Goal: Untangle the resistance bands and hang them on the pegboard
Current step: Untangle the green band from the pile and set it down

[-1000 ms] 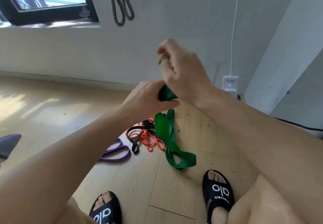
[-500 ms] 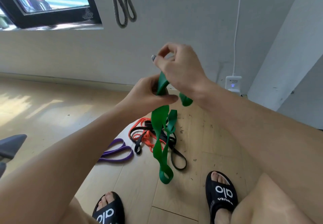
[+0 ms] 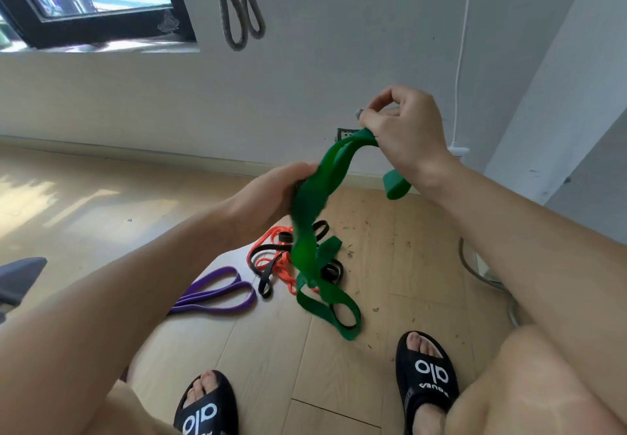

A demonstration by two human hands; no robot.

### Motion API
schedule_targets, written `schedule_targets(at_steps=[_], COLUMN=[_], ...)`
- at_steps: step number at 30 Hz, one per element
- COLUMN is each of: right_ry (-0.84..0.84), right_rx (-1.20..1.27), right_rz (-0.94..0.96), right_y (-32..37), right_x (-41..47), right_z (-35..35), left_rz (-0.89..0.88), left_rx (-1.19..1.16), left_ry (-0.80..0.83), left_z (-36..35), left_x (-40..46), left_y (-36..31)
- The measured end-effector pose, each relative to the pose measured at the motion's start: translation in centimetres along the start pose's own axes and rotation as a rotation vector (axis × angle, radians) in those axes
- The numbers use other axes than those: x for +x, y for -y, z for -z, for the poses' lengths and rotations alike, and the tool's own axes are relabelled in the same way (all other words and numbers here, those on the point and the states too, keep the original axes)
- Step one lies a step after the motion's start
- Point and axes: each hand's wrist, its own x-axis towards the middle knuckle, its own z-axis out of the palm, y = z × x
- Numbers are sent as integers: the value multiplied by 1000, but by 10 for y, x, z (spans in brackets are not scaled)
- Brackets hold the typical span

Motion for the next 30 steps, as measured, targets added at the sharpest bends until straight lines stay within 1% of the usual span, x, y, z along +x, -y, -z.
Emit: schedule_targets(at_steps=[3, 7, 9, 11, 13, 16, 20, 24, 30], right_ry=[-1, 31, 61, 77, 92, 105, 88, 81, 99], right_rx=[25, 132, 136, 63, -66, -227, -273, -274, -346], right_rz=[11, 60, 102, 141, 159, 202, 267, 254, 269], right_y=[1, 11, 14, 9, -2, -11, -8, -13, -19], right_x=[-3, -9, -10, -11, -12, -12, -12, -10, -7], right_z=[-4, -6, -6, -4, -1, 0, -2, -2, -5], left_rz=[-13, -26, -30, -32, -40, -52, -89, -54, -83], left_rx=[71, 44, 23, 54, 113, 162, 214, 153, 218], left_ry=[49, 99, 104, 109, 110, 78, 97, 80, 84], left_z=[-2, -2, -1, 3, 5, 5, 4, 2, 0], left_x=[1, -2, -2, -3, -4, -5, -8, -10, -11], left_y=[3, 0, -1, -2, -3, -6, -5, -3, -5])
